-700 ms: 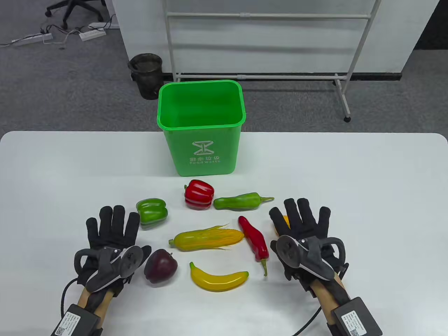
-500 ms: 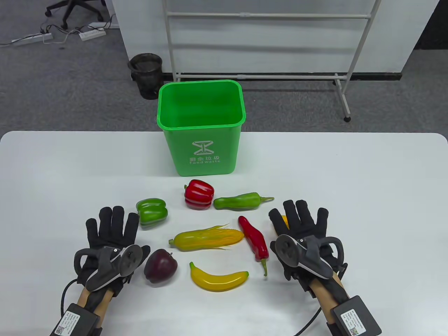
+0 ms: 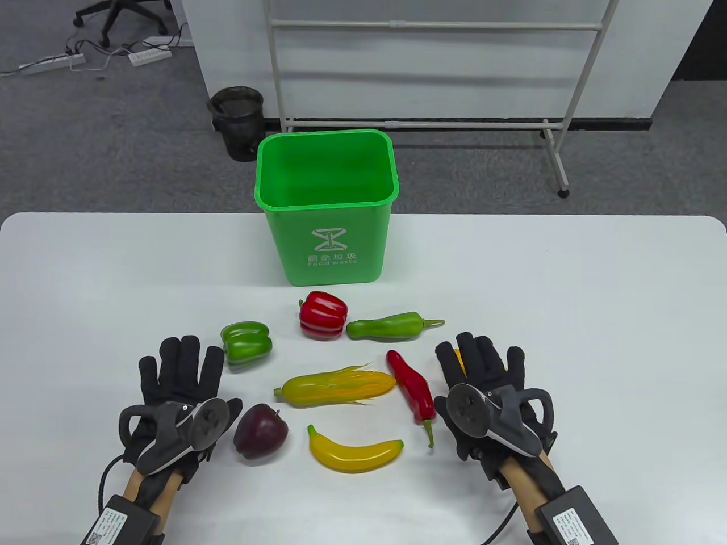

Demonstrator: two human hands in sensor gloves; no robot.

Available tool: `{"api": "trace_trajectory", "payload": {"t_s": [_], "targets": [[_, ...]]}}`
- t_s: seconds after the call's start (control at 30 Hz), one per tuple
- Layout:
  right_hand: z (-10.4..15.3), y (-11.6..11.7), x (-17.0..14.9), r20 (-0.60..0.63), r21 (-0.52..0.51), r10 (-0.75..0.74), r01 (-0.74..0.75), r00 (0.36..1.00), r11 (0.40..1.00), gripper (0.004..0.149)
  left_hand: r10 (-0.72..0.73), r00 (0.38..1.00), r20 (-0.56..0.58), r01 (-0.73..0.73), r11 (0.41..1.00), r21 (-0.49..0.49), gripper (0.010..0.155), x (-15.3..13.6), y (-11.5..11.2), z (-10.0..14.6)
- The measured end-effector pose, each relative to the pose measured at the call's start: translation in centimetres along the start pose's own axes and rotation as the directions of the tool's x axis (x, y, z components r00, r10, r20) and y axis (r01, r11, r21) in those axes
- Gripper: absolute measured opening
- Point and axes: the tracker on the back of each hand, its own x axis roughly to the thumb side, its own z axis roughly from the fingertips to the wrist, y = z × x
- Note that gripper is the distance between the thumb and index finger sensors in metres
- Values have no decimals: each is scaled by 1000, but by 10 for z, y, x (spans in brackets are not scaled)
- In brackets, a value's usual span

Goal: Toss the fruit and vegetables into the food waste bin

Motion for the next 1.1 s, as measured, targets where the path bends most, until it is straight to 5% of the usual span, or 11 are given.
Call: {"api": "trace_trajectory", "payload": {"t_s": [0.2, 0.43, 0.7, 0.83, 0.97, 1.1], "targets": [[-9, -6, -17, -54, -78, -131, 127, 990, 989, 82, 4, 1000, -5, -4, 1000, -5, 89, -2, 1, 0], [-39, 55, -37, -155, 243, -40, 77, 987, 967, 94, 20, 1000, 0, -20, 1000, -15, 88, -2, -1, 0], [-53, 100, -50, -221, 328, 1, 74, 975, 942, 93, 23, 1000, 3, -23, 999, -29, 87, -1, -2, 0], [-53, 92, -49, -220, 270, -47, 107, 974, 957, 90, 18, 1000, 5, -18, 999, -38, 87, 0, -4, -1], [-49, 64, -41, -136, 200, -282, 306, 950, 931, 90, 24, 1000, -2, -24, 999, -30, 88, -2, -2, 0], [-38, 38, -25, -65, 193, -627, 626, 776, 755, 89, 28, 1000, -9, -28, 999, -33, 87, -4, -2, -1]]}}
